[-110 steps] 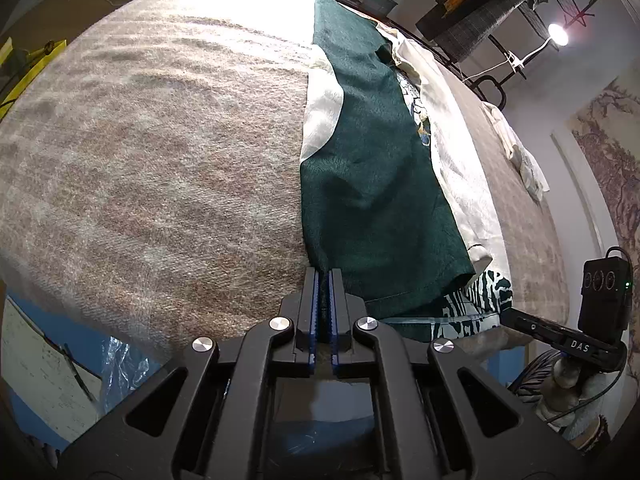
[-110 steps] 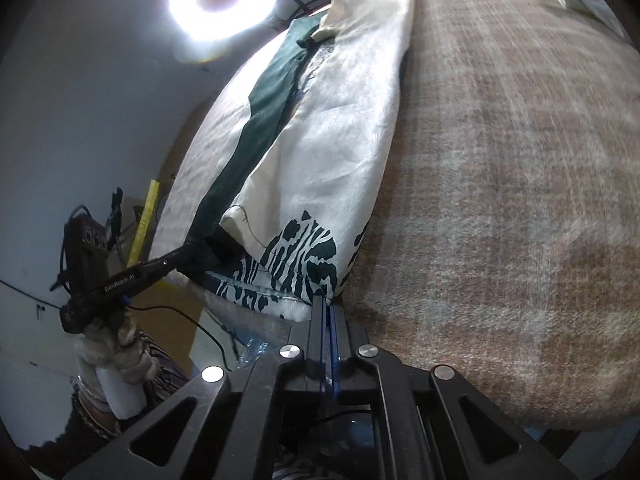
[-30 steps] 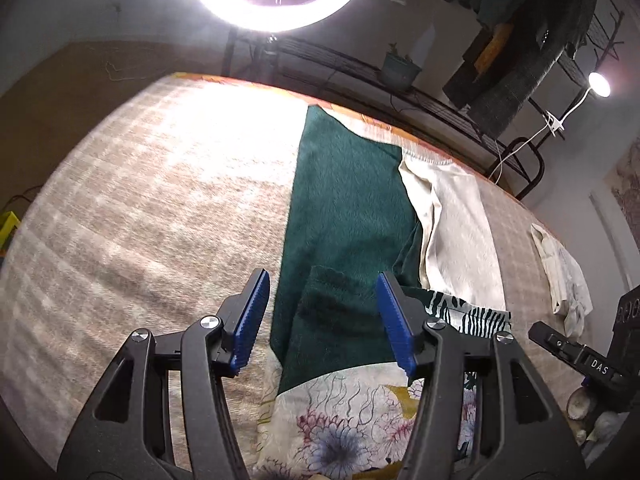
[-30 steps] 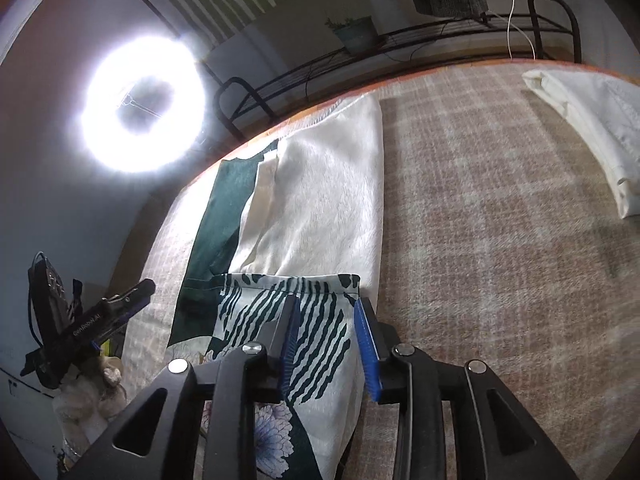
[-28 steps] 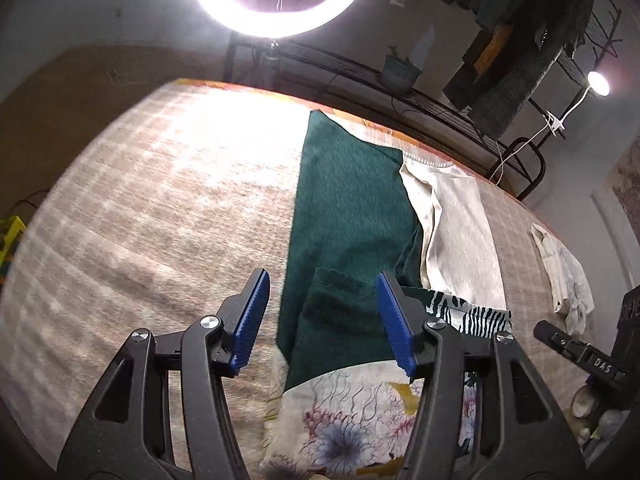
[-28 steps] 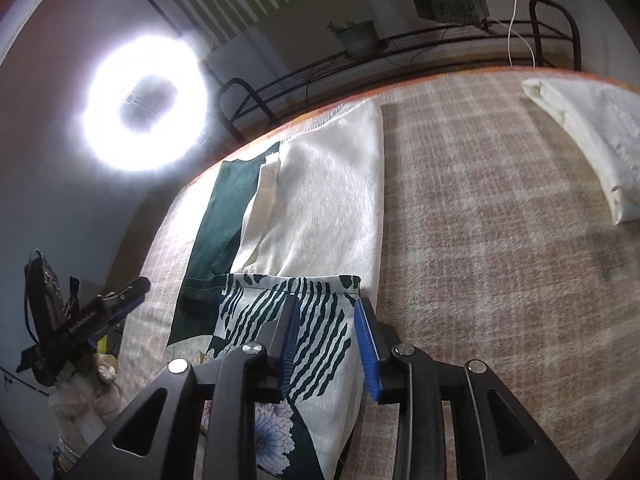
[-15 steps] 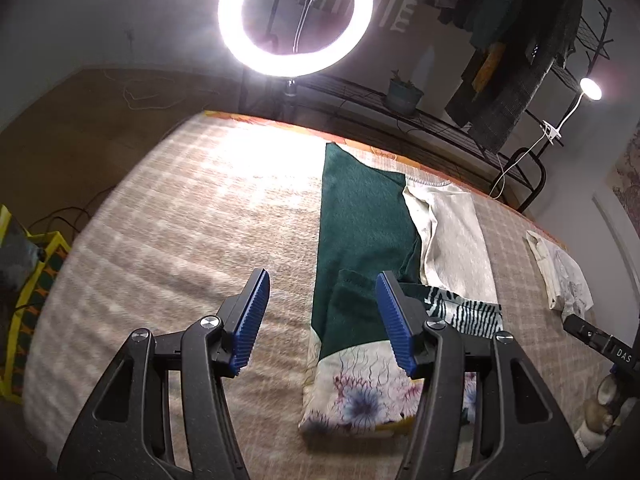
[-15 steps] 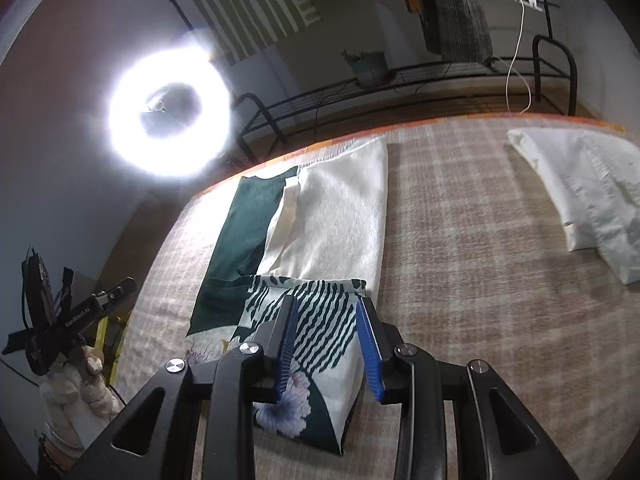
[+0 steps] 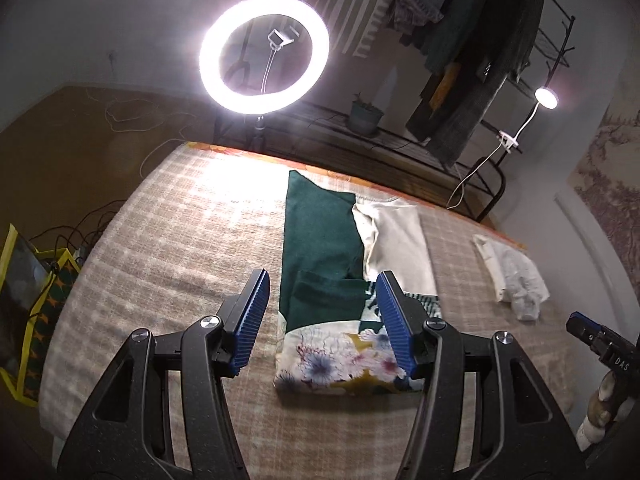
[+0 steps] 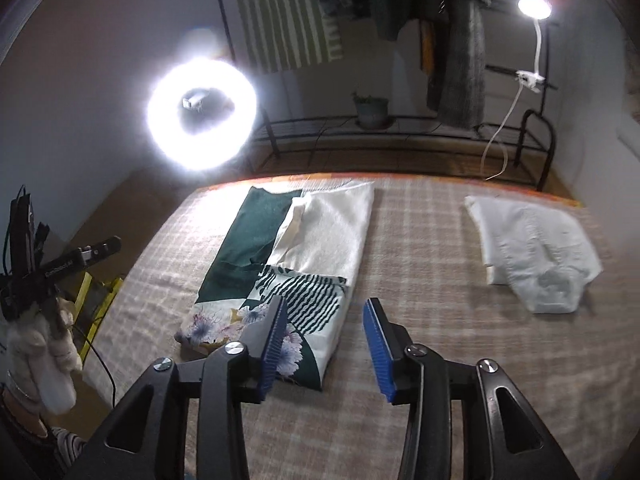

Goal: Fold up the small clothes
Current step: 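Raise both open tools and move them toward the collar end of the shirt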

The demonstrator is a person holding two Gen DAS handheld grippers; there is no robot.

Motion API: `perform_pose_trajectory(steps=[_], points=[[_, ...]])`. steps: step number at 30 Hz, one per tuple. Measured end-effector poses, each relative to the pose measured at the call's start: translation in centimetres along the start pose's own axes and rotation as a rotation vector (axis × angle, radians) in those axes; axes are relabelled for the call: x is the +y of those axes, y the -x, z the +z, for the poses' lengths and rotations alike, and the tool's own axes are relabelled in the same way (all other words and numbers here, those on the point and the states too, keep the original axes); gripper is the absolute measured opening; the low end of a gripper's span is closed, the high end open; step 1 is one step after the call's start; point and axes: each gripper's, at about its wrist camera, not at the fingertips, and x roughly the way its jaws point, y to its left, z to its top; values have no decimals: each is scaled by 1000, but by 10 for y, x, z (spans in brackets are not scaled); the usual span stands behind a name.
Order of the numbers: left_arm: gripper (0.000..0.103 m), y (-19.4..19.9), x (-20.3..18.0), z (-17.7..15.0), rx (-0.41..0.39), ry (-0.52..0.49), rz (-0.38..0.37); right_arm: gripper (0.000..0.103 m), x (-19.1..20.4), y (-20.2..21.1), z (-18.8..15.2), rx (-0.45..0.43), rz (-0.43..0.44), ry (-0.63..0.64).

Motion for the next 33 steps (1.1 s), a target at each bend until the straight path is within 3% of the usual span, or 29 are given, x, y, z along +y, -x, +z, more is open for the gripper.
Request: perform_pose_trajectory(steps=[2, 5, 10, 13, 21, 33], points=[[57, 12, -3, 0, -12, -25, 11, 55, 1, 15, 3, -19, 0, -24], [57, 21, -6, 2, -12, -55, 29, 59, 8, 35, 10, -58, 16, -13], [57, 27, -5, 12, -20, -51, 36, 59, 9, 46, 16, -83, 2, 10], [57, 12, -4, 19, -8, -75, 79, 59, 0, 37, 25, -80, 21, 21], [57, -74, 7, 49, 69, -79, 73, 58, -39, -36, 54, -17, 53, -3], [57, -230, 18, 88, 159, -90, 57, 49, -79, -197, 97, 86, 49, -26]])
